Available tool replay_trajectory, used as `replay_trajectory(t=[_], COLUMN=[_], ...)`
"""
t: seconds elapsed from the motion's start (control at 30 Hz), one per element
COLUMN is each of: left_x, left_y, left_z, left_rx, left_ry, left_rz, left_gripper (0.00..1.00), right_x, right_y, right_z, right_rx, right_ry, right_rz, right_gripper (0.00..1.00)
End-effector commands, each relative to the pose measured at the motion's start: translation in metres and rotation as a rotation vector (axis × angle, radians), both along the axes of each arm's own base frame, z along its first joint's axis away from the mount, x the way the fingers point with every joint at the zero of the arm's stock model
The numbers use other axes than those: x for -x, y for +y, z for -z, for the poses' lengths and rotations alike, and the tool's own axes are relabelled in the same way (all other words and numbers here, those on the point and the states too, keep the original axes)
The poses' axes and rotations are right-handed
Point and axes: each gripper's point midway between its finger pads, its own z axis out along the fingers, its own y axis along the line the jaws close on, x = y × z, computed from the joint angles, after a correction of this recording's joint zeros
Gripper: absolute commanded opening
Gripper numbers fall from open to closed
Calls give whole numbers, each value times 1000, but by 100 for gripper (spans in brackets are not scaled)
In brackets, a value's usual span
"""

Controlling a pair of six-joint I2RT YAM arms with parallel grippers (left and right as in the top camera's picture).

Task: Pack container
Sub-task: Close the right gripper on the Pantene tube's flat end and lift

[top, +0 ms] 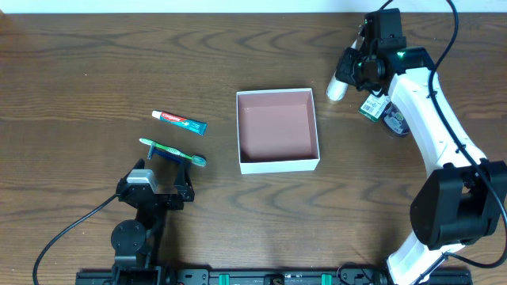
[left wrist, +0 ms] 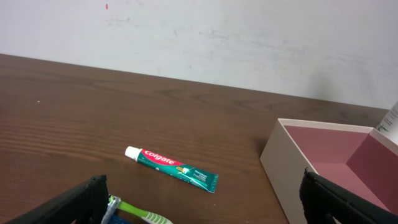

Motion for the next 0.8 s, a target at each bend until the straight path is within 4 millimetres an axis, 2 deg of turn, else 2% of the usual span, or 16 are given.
replay_trajectory(t=[0.0,0.13,0.3,0.37,0.43,0.57,0.7,0.77], left_x=[1,1,1,1,1,1,1,1], left_y=[-1,-1,-1,-1,-1,-1,-1,-1], left_z=[15,15,15,15,15,15,15,15], left_rx=[2,2,2,2,2,2,2,2], left_ry=[47,47,47,47,47,47,47,47], left_rz=[7,7,7,7,7,7,7,7], left_gripper=[98,98,98,98,98,98,98,98], right_x=[-5,-11,-18,-21,-22,-22,-18,-14], right_y=[5,6,8,8,8,6,-1,-3], right_z=[-7,-12,-17,-19,-20,-19,-20,-31], right_rx=[38,74,97,103,106,117,151,160], right_ry=[-44,-88,-133,-147,-155,-152,-139,-150], right_rz=[-79,-141,-178,-187,-192,-188,-168,-169], right_gripper=[41,52,51,45,34,1,1,1])
